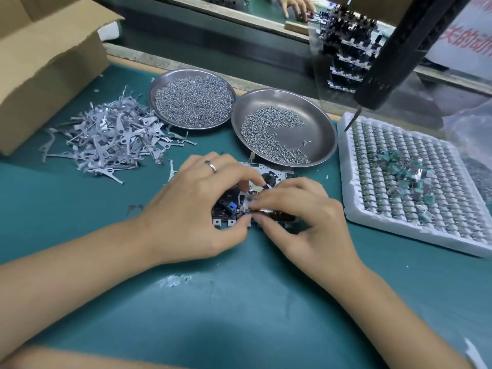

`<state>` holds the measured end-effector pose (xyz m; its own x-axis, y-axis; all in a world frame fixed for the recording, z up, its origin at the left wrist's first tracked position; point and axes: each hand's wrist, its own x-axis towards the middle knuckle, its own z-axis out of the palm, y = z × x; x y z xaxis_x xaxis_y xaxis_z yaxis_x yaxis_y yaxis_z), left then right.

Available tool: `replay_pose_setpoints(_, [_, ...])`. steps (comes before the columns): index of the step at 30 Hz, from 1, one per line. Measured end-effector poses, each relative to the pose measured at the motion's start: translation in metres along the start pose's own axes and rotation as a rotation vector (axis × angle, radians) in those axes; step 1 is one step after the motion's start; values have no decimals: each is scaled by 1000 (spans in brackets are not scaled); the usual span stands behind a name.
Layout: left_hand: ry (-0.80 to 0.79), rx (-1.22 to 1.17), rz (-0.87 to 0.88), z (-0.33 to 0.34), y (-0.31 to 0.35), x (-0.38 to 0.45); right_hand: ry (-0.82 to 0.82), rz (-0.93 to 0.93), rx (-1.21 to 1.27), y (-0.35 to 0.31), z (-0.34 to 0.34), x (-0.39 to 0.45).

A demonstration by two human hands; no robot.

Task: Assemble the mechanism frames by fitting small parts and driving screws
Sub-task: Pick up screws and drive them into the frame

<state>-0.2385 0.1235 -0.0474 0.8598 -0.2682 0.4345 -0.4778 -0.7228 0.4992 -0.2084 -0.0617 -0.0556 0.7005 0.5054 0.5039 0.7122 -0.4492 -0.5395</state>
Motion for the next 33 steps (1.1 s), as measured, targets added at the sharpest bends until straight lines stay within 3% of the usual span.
replay_pose_setpoints(12, [33, -60, 8, 7, -4, 3, 2, 128, 155, -6, -3, 2])
replay_pose_setpoints(13, [35, -63, 10, 7, -4, 2, 68, 135, 160, -7, -4, 2])
replay_pose_setpoints(17, [34, -94, -4, 6, -4, 2, 724, 225, 115, -8, -38, 23])
replay_pose_setpoints(18, [32, -105, -5, 6, -5, 2, 805, 262, 99, -7, -47, 31])
replay_pose_setpoints(22, [42, -138, 1, 7, -9, 2, 723, 366, 155, -10, -76, 70])
replay_pose_setpoints(33, [77, -165, 28, 8, -10, 5, 755, 174, 478, -36, -55, 106])
